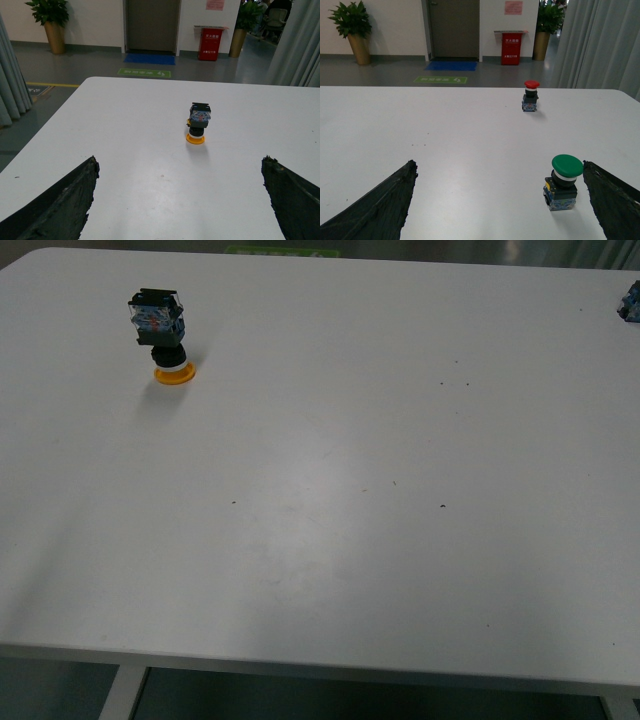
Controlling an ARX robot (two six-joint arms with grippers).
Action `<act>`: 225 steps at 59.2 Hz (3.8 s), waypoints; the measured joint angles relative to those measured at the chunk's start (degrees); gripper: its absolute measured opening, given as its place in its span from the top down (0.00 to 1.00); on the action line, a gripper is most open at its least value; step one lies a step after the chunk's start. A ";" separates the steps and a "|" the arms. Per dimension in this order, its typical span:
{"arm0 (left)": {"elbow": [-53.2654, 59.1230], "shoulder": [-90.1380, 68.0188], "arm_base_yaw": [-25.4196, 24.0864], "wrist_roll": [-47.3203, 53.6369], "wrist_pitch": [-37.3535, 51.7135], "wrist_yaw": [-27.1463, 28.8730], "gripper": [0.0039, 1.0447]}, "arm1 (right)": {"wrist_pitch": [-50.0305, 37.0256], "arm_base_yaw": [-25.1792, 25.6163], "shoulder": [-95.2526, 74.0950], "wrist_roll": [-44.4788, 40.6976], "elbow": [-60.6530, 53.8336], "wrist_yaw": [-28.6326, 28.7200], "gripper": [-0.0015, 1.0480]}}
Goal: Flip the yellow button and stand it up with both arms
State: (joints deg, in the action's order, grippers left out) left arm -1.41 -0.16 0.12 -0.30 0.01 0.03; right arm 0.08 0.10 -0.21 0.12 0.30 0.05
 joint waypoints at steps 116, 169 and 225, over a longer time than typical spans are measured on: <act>-68.19 -97.37 3.19 4.90 -10.69 -8.46 0.06 | 0.00 0.00 0.00 0.00 0.00 0.00 0.07; -80.28 -110.71 8.20 -0.68 -16.74 -4.13 0.06 | 0.00 0.00 0.00 0.00 0.00 0.00 0.07; -81.13 -112.93 8.20 -3.67 -17.68 -7.06 0.66 | 0.00 0.00 0.00 0.00 0.00 0.00 0.07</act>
State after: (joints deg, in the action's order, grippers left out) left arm -82.54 -113.10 8.32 -3.97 -17.67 -7.03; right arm 0.08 0.10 -0.21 0.12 0.30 0.05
